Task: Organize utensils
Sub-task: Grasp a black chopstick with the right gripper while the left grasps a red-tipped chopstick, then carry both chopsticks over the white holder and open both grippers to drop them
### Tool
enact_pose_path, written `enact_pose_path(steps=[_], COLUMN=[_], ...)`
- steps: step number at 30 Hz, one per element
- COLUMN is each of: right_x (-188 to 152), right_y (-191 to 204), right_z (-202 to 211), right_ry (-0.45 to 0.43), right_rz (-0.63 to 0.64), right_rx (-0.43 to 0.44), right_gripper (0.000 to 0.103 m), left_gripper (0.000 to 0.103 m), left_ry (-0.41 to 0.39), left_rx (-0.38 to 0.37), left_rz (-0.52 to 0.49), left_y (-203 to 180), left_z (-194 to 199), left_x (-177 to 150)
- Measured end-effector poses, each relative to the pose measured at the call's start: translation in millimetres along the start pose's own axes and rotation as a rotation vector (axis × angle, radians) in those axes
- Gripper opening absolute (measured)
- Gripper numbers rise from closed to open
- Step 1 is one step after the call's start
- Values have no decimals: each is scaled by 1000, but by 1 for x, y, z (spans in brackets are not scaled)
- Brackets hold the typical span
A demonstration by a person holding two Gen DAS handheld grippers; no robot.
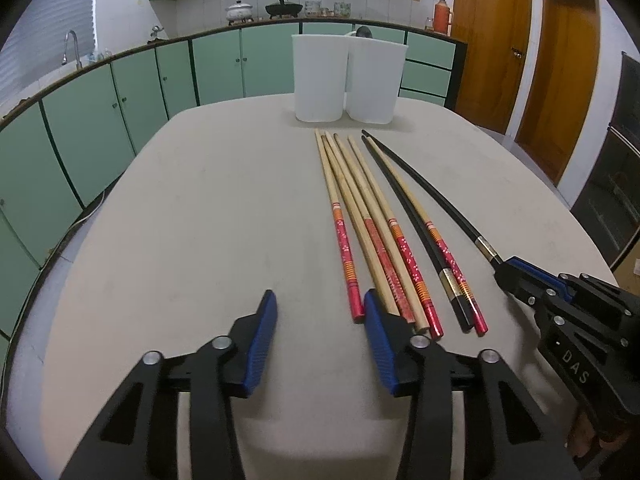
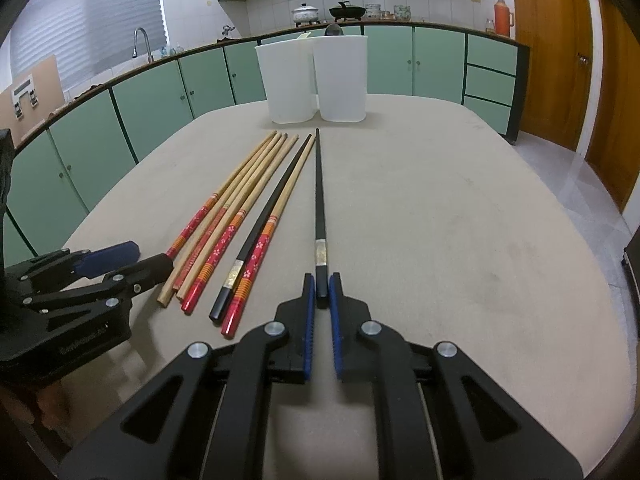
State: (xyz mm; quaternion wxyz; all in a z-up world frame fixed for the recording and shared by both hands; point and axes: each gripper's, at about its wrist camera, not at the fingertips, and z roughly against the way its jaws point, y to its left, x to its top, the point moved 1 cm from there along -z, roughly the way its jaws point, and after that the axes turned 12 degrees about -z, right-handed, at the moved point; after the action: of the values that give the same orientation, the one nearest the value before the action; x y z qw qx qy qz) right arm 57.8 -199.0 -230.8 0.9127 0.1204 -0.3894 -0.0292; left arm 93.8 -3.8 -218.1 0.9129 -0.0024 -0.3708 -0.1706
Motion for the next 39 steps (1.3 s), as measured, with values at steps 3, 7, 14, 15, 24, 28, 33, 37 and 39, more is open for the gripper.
enact_pose_path(steps=[3, 7, 14, 15, 24, 28, 33, 37, 39], right_x=[0, 1, 9, 13, 62, 92, 130, 165, 180], right_y=[1, 1, -2, -2, -2, -1, 1, 3, 5], right_z=[-1, -2, 10, 16, 59, 77, 91, 90, 90], right_ry=[0, 4, -8, -21, -122, -168, -199, -185, -181], right_rz=[3, 3, -1, 6, 12, 20, 39, 37, 43], right_rx=[1, 5, 16, 19, 63, 88, 125, 161, 174], right_gripper=[9, 6, 6, 6, 6, 6, 6, 6, 6], left_gripper=[24, 6, 5, 5, 5, 5, 5, 5, 5], left_ry=[-8, -21, -40, -54, -222, -292, -342, -367, -375], left_rx=[-12, -24, -22, -16, 20, 21, 14, -2, -10], left_rz=[0, 1, 15, 11, -14, -20, -19, -8, -2], left_y=[-3, -8, -1, 1, 21, 29, 40, 52, 58], left_z=[-2, -4, 8, 13, 73, 92, 98, 95, 94], left_x=[2, 4, 9, 12, 57, 82, 110, 134, 144])
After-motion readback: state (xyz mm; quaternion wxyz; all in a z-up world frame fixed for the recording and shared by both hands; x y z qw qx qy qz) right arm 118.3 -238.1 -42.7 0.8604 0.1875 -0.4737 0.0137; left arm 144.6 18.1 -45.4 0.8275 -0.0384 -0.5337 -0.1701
